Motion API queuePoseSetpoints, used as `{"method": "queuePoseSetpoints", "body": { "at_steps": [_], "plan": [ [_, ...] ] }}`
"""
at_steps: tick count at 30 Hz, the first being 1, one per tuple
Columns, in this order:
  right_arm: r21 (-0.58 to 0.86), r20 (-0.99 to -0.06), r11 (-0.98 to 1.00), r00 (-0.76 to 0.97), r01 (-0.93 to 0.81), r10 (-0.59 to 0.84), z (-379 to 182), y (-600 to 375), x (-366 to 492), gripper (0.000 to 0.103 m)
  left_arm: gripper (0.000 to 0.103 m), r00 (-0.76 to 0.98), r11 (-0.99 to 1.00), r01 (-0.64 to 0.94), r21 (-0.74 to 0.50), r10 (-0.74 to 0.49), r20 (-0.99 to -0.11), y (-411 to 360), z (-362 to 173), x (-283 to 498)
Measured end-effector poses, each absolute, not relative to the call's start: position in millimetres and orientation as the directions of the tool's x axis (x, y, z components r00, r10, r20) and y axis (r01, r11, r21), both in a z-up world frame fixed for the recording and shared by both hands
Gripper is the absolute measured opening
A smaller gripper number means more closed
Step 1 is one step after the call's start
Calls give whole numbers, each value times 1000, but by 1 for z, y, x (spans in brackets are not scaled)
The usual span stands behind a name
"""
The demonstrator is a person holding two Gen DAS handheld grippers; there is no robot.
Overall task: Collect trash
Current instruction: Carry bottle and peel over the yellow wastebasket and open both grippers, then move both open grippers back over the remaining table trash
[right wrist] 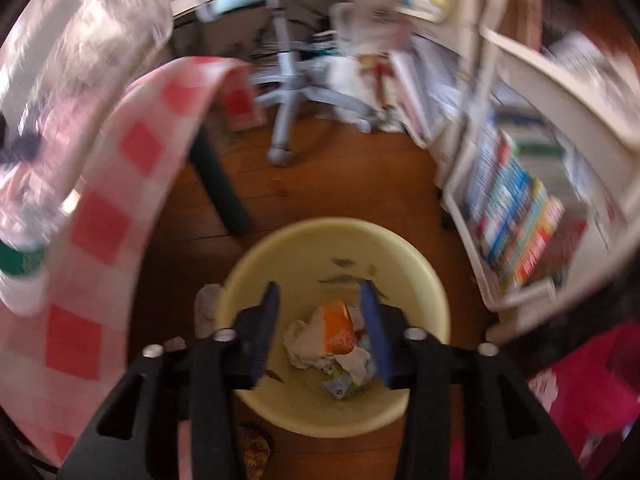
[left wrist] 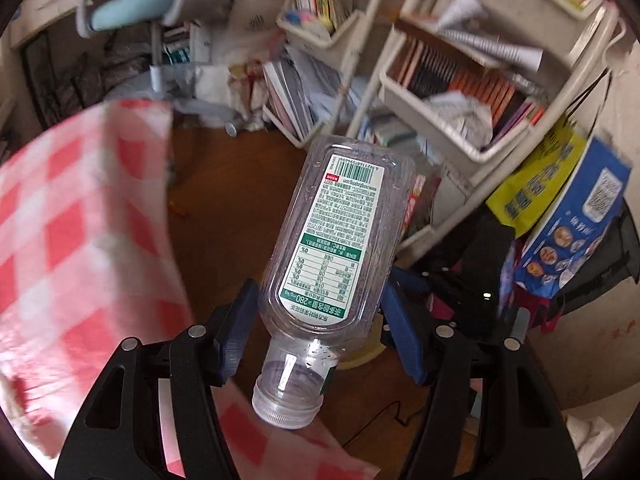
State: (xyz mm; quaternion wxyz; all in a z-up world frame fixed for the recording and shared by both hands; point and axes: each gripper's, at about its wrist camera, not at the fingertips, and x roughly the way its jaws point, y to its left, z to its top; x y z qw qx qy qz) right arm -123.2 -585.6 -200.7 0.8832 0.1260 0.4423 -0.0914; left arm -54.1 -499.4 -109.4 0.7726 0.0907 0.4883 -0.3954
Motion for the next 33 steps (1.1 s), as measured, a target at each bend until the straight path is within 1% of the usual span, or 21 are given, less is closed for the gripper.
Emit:
{"method": "queuePoseSetpoints", "body": {
  "at_steps": [3, 5, 7, 9, 10, 12, 13, 14, 18, 20, 23, 26, 28, 33],
  "plan": [
    [172, -805, 926, 590, 337, -66, -206, -597, -147, 49, 61, 194, 690, 683, -241, -489, -850, -518, -128, -54],
    [182, -806, 914, 588, 362, -73, -205, -599, -163, 49, 61, 192, 701, 668, -250, -487, -852, -514, -127, -54],
    [172, -805, 918, 588, 356, -77, -200, -592, -174, 50, 61, 222, 704, 672, -228, -485, -846, -495, -116, -56],
    [163, -796, 930, 600, 329, -73, -190, -583, -176, 50, 68, 265, 714, 672, -197, -480, -837, -472, -103, -58],
    [155, -788, 939, 611, 306, -69, -182, -576, -175, 51, 69, 292, 724, 666, -179, -474, -831, -457, -95, -59],
    [141, -767, 958, 639, 250, -54, -167, -561, -170, 56, 73, 343, 748, 647, -147, -458, -820, -424, -79, -54],
    [134, -753, 968, 657, 212, -40, -154, -547, -165, 60, 74, 374, 766, 629, -131, -446, -813, -404, -71, -53],
    [126, -737, 977, 675, 173, -25, -142, -534, -157, 62, 75, 399, 783, 610, -121, -435, -807, -387, -63, -50],
    [102, -681, 995, 729, 0, 69, -93, -471, -130, 65, 79, 495, 849, 519, -95, -390, -776, -309, -35, -42],
    [83, -666, 992, 735, -98, 128, -71, -432, -116, 72, 82, 541, 879, 466, -103, -375, -753, -267, -24, -38],
    [71, -657, 972, 723, -224, 214, -48, -375, -102, 74, 84, 573, 914, 367, -173, -369, -732, -205, -22, -29],
    [78, -665, 949, 694, -304, 277, -41, -329, -90, 77, 84, 568, 946, 255, -202, -315, -760, -154, -30, -13],
    [85, -673, 942, 678, -326, 296, -43, -308, -84, 77, 84, 593, 960, 191, -204, -279, -756, -123, -29, -5],
    [57, -703, 948, 661, -315, 262, -49, -273, -72, 78, 85, 617, 966, 118, -232, -254, -745, -72, -26, 7]
  ]
}}
